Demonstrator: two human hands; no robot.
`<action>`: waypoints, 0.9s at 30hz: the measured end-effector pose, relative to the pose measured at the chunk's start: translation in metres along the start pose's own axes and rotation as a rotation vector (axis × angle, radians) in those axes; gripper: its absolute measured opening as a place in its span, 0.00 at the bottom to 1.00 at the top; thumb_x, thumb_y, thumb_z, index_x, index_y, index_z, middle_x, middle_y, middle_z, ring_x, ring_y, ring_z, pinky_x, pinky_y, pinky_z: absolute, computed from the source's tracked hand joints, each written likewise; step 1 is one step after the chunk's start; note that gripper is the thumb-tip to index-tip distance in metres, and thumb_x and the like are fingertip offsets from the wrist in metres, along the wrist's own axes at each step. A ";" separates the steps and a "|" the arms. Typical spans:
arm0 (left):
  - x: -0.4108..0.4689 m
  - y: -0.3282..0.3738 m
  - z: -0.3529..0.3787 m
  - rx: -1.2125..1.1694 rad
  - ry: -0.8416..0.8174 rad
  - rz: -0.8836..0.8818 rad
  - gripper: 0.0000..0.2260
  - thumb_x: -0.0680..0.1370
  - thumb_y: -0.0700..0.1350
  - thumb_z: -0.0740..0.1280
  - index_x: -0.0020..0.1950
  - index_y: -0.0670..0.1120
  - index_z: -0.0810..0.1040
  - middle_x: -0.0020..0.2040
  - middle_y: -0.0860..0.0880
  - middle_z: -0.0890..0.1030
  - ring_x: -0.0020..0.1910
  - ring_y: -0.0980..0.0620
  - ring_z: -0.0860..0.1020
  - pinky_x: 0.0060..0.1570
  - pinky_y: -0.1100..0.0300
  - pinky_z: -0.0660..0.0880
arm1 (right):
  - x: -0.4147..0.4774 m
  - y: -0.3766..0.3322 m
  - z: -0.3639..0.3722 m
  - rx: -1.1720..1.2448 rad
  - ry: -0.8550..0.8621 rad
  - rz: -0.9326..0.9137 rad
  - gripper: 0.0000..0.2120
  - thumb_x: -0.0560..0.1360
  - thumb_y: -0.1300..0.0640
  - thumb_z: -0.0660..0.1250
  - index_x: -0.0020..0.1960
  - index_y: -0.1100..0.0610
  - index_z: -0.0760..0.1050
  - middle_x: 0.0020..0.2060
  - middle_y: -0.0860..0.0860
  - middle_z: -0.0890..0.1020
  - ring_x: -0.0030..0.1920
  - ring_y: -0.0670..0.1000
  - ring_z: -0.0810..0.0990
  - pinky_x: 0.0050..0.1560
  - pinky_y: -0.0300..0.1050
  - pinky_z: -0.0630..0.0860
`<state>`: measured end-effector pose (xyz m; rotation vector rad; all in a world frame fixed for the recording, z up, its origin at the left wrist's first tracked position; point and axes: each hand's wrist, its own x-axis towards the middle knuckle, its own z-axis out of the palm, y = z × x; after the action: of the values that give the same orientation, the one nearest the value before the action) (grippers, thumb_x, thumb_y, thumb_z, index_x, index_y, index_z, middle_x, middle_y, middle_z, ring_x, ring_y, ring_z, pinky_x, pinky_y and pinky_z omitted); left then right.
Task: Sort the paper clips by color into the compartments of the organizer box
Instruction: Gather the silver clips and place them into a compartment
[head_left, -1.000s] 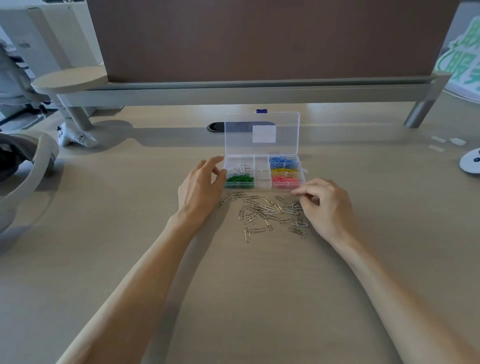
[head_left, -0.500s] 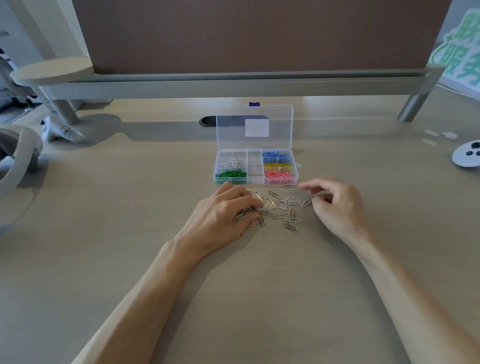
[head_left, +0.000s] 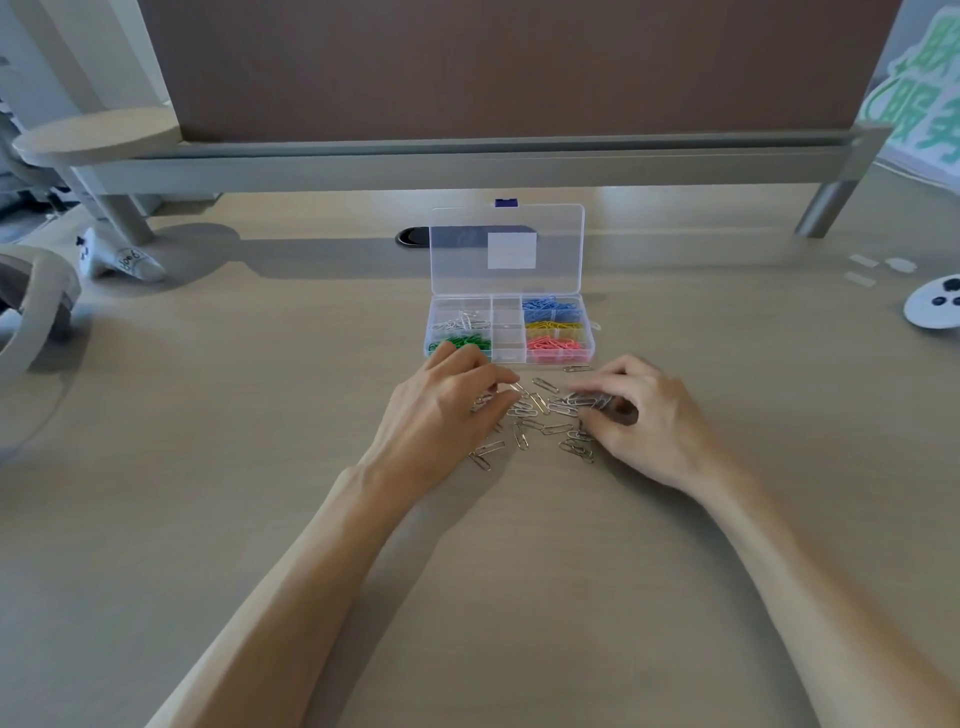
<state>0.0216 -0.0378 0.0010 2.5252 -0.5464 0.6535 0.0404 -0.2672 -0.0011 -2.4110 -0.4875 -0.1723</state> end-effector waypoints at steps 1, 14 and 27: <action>0.003 0.000 0.001 0.011 -0.018 -0.013 0.11 0.77 0.55 0.65 0.52 0.52 0.83 0.46 0.57 0.78 0.51 0.55 0.73 0.36 0.58 0.74 | 0.001 0.000 0.001 -0.022 0.021 -0.010 0.11 0.73 0.55 0.70 0.53 0.44 0.82 0.46 0.42 0.76 0.42 0.39 0.75 0.42 0.29 0.66; 0.010 0.007 0.000 0.097 -0.181 -0.032 0.05 0.79 0.48 0.66 0.50 0.50 0.80 0.50 0.56 0.78 0.54 0.55 0.71 0.40 0.57 0.71 | 0.008 -0.006 0.000 -0.058 -0.073 0.041 0.04 0.75 0.51 0.69 0.43 0.51 0.77 0.44 0.47 0.75 0.48 0.46 0.73 0.47 0.41 0.70; 0.009 0.005 -0.001 0.111 -0.080 0.056 0.04 0.78 0.46 0.67 0.45 0.49 0.80 0.44 0.57 0.79 0.47 0.53 0.74 0.32 0.56 0.72 | 0.004 -0.010 -0.001 -0.034 -0.049 -0.071 0.03 0.73 0.50 0.72 0.44 0.48 0.82 0.39 0.43 0.79 0.42 0.43 0.74 0.45 0.44 0.73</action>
<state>0.0259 -0.0433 0.0081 2.6582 -0.6264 0.6207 0.0397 -0.2593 0.0064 -2.4374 -0.5977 -0.1535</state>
